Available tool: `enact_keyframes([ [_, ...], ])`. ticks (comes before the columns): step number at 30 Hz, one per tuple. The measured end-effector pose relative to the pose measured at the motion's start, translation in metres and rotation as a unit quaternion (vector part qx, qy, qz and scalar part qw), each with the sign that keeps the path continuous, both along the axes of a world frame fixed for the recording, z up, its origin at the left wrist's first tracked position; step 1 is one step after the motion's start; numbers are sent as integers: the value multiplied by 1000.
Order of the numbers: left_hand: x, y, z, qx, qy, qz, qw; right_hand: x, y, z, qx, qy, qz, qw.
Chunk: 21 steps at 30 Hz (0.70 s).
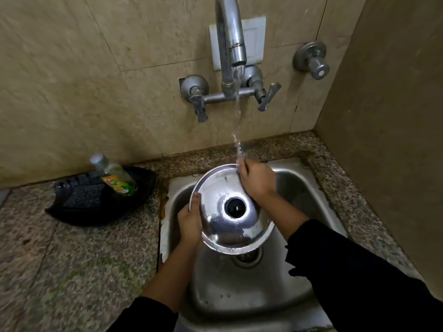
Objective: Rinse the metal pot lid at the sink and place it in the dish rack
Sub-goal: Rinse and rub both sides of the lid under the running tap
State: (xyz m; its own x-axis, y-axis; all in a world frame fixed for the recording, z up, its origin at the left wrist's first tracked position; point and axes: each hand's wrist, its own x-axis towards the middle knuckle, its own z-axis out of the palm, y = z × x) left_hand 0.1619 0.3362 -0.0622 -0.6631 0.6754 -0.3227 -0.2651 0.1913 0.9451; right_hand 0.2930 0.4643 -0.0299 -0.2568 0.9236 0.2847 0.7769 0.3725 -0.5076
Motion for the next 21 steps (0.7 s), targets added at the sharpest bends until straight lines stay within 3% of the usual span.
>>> enact_keyframes([
  [3,12,15,20,22,22,-47,998,-1,9,0,51,-31,106,993],
  [6,19,27,33,37,64,-112,991,-5,11,11,103,-94,252,958],
  [8,19,32,36,45,83,-139,986,3,16,15,108,-94,285,948],
  [10,19,33,38,50,77,-123,988,15,21,13,73,-44,239,967],
  [12,20,30,38,52,35,-74,995,28,23,7,8,31,106,994],
  [15,12,24,30,48,-30,-43,997,35,23,-2,-106,136,-49,984],
  [18,-2,31,40,18,18,-157,987,32,28,1,-125,127,-36,983],
  [21,-10,46,63,9,115,-220,969,16,29,15,-121,78,65,987],
])
